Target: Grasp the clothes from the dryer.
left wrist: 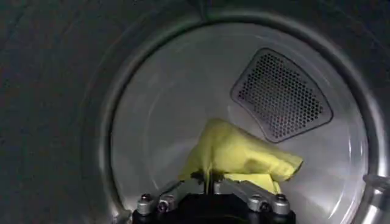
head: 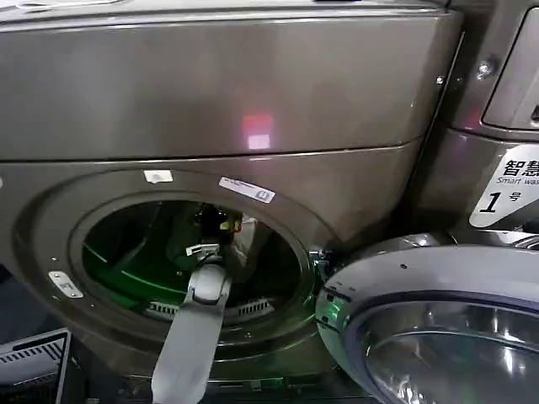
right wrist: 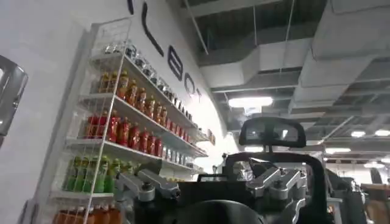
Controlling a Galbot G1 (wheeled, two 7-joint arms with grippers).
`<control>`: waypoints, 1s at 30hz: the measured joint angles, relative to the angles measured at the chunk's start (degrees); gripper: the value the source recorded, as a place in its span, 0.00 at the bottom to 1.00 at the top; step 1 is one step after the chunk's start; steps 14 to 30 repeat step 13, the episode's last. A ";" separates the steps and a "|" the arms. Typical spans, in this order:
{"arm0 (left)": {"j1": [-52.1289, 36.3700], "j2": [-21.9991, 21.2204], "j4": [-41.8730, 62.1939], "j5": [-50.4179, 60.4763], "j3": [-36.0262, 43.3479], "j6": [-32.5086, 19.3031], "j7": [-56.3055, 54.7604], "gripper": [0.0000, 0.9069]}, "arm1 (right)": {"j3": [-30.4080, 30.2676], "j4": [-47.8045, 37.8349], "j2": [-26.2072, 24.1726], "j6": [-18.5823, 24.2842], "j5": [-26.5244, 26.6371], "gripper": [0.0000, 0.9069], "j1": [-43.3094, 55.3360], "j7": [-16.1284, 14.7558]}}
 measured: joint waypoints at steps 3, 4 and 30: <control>0.02 0.00 -0.11 0.01 0.00 0.09 0.02 0.00 | 0.28 0.01 -0.14 -0.16 -0.10 1.00 0.02 0.01; 0.02 0.03 -0.11 0.02 -0.01 0.10 0.03 0.00 | 0.31 0.01 -0.15 -0.29 -0.12 1.00 0.02 0.01; 0.39 0.37 -0.28 0.02 0.12 0.44 0.28 0.00 | 0.29 0.30 -0.08 -0.90 -0.30 1.00 -0.05 -0.47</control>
